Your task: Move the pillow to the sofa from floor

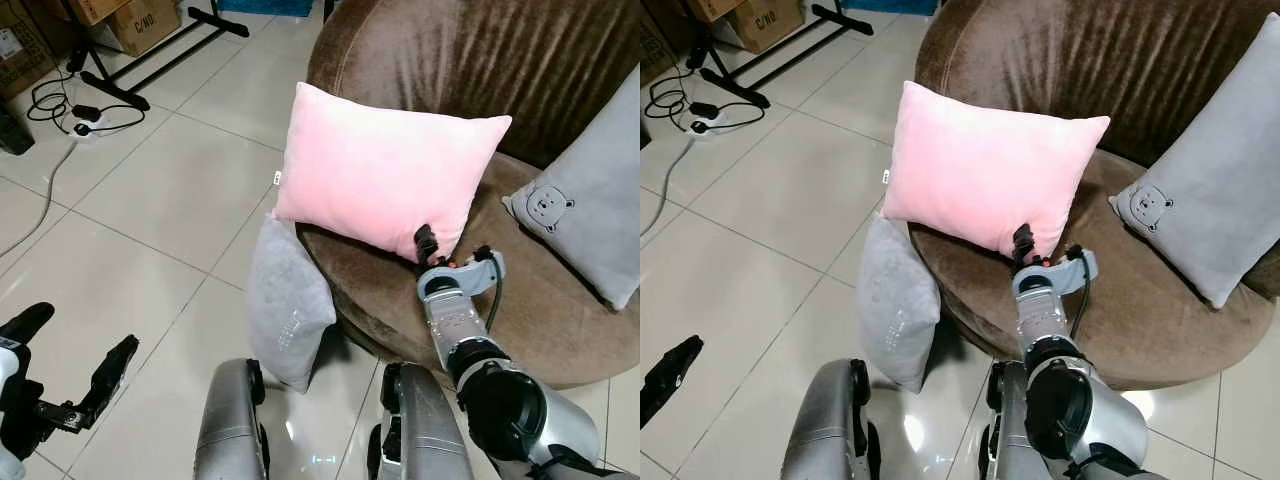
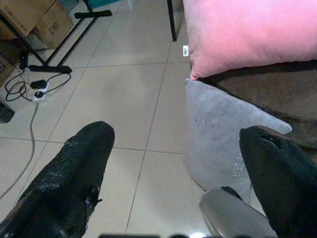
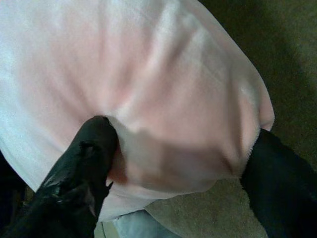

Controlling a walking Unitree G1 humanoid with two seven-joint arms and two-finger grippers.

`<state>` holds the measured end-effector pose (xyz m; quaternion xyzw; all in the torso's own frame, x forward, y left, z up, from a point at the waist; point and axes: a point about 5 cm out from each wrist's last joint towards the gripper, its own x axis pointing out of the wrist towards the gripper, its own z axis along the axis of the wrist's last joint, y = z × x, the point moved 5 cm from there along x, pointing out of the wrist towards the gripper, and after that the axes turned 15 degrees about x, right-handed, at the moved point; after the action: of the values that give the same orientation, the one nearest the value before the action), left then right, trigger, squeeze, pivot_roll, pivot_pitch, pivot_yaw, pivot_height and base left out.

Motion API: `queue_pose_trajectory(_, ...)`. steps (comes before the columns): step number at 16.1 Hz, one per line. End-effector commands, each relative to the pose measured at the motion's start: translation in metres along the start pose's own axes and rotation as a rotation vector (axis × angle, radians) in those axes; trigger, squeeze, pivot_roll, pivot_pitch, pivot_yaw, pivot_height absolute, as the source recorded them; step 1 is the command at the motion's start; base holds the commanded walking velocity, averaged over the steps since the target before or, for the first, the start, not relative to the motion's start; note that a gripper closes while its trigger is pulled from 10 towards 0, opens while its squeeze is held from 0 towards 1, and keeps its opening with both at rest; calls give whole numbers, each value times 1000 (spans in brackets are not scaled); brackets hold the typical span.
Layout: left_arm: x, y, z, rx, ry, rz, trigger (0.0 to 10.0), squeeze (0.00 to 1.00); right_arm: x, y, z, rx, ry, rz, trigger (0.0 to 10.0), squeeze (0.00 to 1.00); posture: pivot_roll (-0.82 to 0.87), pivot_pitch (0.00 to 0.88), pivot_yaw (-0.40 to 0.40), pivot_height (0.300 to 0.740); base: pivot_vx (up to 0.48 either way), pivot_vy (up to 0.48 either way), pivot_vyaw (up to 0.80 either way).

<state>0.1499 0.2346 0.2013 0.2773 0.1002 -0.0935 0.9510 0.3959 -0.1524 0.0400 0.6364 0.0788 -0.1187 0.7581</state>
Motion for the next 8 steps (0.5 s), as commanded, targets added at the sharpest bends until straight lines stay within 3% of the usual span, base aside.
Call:
queue_pose_trajectory(1,-3,-3,6,8,-7,-12,10000,0,-6,-17,-14,-13,42,-65,0,0,230,223,8,600,0,0,0)
queue_pose_trajectory(6,-3,-13,6,-42,3,-87,10000,0,-6,-17,-16,11,24,-72,0,0,226,223,3,600,0,0,0)
queue_pose_trajectory(8,-7,-30,7,-158,4,-209,10000,0,-6,-14,-17,16,24,-60,0,0,222,219,3,600,0,0,0)
